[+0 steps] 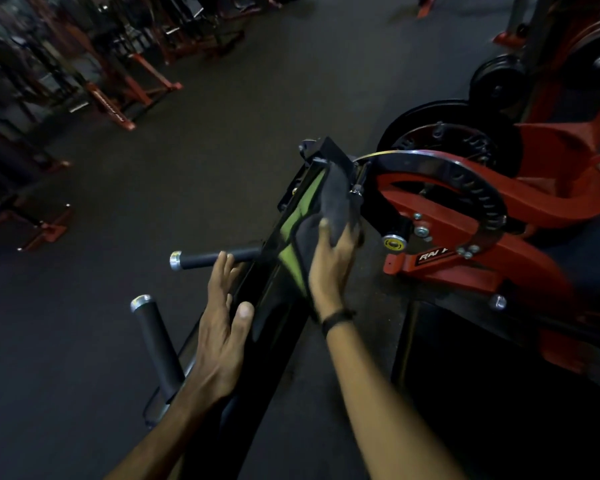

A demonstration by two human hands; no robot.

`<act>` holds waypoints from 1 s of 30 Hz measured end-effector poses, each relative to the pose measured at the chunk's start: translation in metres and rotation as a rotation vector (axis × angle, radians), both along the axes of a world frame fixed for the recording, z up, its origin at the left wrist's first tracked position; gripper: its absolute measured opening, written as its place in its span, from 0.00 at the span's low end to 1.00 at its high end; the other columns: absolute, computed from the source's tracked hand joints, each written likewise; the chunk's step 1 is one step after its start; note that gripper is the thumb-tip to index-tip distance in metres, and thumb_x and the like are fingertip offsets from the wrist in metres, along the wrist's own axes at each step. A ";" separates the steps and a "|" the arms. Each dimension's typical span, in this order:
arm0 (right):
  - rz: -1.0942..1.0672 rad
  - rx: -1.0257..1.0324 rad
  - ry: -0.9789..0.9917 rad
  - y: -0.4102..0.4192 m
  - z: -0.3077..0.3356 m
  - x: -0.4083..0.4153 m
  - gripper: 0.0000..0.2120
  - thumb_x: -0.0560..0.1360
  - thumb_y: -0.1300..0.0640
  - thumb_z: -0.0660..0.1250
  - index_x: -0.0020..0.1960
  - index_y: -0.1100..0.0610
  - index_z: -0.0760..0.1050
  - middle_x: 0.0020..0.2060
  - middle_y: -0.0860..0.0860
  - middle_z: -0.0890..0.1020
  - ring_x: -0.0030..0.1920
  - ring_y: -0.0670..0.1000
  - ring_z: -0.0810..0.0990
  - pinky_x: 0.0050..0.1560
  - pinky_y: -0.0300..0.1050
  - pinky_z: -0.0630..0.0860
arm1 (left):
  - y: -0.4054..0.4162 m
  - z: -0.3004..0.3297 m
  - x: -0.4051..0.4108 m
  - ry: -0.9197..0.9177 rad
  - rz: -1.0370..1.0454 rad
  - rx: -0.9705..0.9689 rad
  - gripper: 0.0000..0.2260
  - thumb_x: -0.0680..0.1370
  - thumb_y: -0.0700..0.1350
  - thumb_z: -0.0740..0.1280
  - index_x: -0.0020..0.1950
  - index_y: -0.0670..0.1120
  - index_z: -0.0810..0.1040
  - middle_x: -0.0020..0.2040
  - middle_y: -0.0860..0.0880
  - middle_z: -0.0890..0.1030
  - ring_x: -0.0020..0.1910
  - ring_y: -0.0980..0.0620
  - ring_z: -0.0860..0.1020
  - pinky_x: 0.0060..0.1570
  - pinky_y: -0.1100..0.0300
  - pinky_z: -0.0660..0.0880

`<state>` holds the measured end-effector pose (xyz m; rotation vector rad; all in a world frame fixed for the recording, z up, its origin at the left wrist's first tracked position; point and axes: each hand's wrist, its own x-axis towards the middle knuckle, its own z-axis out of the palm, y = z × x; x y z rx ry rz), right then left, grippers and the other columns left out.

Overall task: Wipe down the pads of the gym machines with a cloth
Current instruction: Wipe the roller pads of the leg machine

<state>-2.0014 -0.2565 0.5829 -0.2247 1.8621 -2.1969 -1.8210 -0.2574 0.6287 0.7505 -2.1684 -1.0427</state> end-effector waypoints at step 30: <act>0.159 0.029 0.113 0.055 0.004 0.112 0.30 0.76 0.46 0.61 0.77 0.54 0.67 0.79 0.59 0.57 0.79 0.57 0.58 0.77 0.55 0.60 | 0.004 0.006 0.026 -0.031 0.050 -0.154 0.33 0.79 0.70 0.54 0.81 0.56 0.58 0.77 0.65 0.62 0.75 0.53 0.67 0.72 0.40 0.66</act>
